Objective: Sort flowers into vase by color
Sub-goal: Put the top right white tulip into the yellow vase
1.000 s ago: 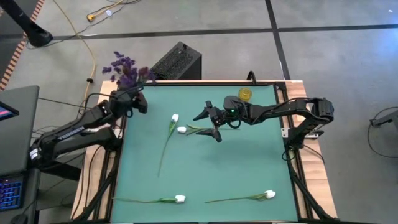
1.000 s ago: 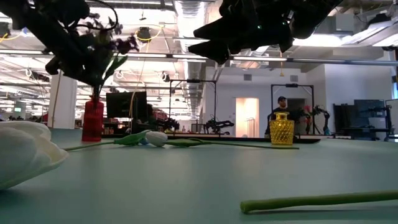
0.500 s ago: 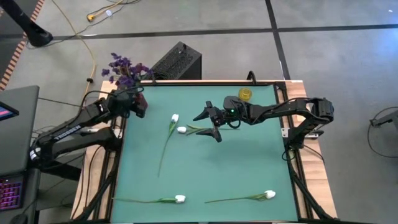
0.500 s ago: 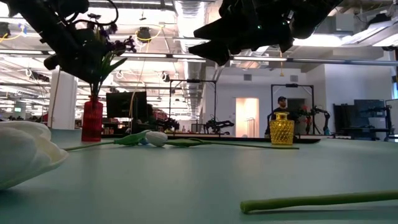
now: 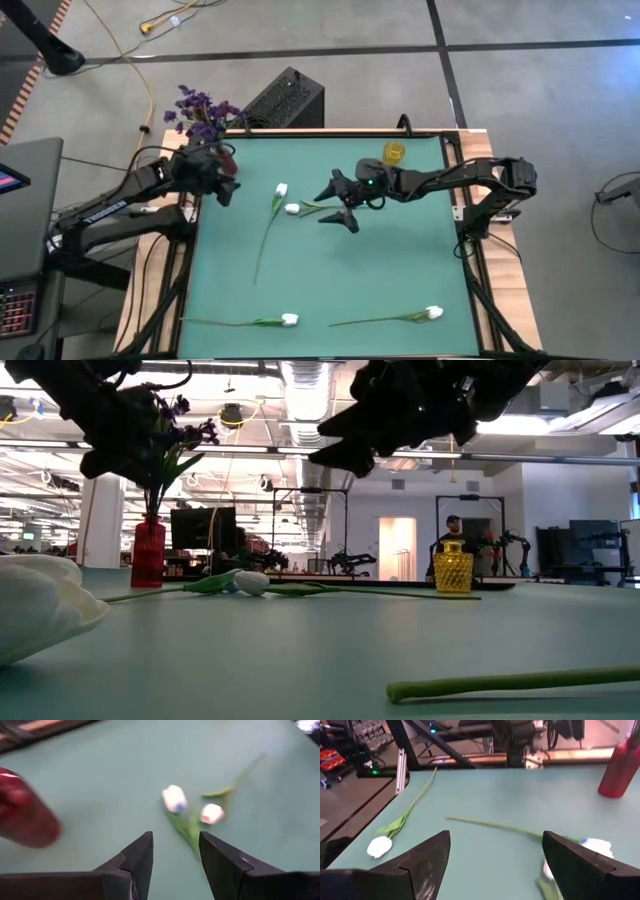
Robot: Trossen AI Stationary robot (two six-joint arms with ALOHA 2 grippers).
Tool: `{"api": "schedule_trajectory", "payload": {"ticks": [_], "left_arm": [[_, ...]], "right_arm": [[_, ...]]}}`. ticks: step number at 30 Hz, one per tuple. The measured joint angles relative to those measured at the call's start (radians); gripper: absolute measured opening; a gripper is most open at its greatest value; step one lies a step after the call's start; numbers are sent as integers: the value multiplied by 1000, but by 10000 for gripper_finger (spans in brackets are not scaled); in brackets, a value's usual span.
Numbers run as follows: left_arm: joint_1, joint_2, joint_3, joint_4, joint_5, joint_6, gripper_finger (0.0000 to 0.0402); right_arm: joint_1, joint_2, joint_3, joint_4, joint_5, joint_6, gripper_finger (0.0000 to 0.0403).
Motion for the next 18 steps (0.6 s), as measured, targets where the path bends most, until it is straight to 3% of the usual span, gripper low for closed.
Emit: {"api": "schedule_trajectory", "payload": {"ticks": [6,12,18], "left_arm": [[-155,0,0,42,1,-50,147],[-378,4,-102,341,-13,-68,147],[-588,38,-234,633,-113,-20,147]], "right_arm": [[13,0,0,-96,0,-21,341],[28,0,0,-261,11,-74,341],[51,0,0,-393,224,-141,341]]}}
